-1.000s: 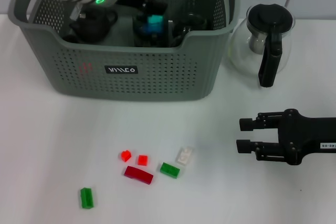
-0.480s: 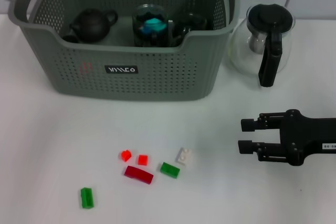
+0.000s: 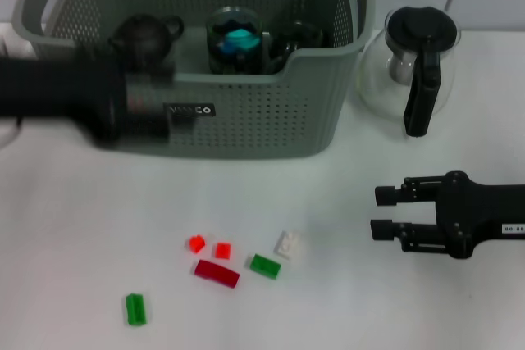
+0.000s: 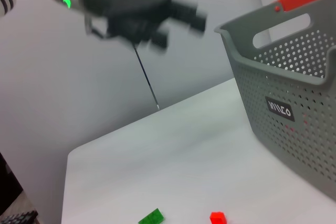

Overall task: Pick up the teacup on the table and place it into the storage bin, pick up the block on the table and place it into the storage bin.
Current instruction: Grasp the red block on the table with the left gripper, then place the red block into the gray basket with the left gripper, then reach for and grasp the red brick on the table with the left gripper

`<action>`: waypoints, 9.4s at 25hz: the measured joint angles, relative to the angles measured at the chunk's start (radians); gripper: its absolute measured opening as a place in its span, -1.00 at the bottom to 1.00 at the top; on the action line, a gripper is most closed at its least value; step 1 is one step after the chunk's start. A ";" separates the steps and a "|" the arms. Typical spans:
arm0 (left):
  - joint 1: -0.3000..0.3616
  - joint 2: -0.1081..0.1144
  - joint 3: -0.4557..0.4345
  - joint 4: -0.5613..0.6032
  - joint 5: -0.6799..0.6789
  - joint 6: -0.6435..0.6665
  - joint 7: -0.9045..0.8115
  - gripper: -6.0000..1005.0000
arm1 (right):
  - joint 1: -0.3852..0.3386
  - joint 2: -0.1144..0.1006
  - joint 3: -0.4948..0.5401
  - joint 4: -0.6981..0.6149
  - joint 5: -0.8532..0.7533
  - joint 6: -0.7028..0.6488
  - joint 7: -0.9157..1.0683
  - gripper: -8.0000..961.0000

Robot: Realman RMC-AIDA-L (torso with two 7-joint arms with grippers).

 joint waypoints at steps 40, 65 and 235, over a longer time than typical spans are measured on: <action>-0.031 -0.010 1.013 0.057 0.716 -0.450 -0.392 -0.15 | -0.001 0.000 0.000 0.000 0.000 0.000 0.008 0.24; -0.048 -0.006 1.030 0.102 0.763 -0.502 -0.427 -0.16 | -0.003 -0.002 0.001 0.000 0.000 0.004 0.009 0.24; -0.053 0.000 0.290 0.025 0.531 0.012 -0.177 0.39 | 0.021 -0.001 -0.002 -0.002 -0.025 0.003 0.011 0.24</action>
